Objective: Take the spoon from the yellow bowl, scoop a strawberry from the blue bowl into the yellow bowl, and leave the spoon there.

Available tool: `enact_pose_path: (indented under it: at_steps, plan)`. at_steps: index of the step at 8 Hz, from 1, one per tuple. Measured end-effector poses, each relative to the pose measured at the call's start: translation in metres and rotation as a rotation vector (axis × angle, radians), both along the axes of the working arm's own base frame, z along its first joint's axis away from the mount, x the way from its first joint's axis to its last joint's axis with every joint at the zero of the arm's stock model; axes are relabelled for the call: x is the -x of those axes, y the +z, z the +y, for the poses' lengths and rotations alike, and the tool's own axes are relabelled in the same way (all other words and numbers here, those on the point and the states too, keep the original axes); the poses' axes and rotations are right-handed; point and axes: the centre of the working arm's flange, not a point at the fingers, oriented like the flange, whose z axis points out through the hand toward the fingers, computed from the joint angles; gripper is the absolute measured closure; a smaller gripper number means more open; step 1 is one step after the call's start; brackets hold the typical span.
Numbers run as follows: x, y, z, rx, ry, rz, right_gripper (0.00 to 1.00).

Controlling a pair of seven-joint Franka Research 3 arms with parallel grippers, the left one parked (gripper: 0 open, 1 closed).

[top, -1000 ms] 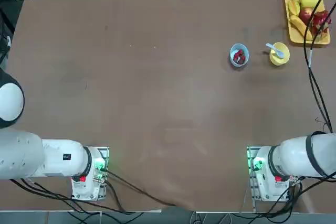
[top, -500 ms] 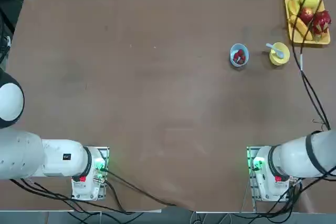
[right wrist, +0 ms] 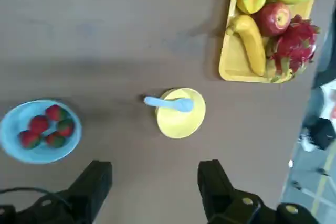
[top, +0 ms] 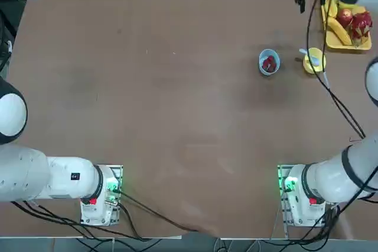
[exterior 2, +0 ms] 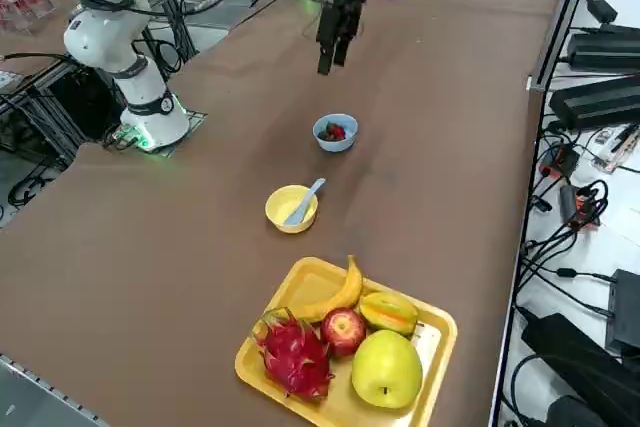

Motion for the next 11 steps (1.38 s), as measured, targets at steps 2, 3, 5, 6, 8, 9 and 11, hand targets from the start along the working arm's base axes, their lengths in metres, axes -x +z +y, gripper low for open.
enact_pose_path:
  at_steps: [2, 3, 5, 6, 8, 9, 11]
  plan:
    - [-0.014, -0.06, 0.001, 0.071, -0.05, 0.008, 0.0]
    - [-0.018, -0.084, -0.001, 0.116, -0.071, 0.006, 0.0]
    - [-0.02, -0.134, 0.009, 0.258, -0.075, -0.01, 0.0]
    - [-0.019, -0.162, 0.017, 0.31, -0.077, -0.025, 0.0]
    - [-0.017, -0.208, 0.023, 0.41, -0.083, -0.059, 0.0]
    - [-0.016, -0.225, 0.022, 0.453, -0.082, -0.073, 0.0]
    - [-0.012, -0.254, 0.019, 0.513, -0.073, -0.075, 0.02]
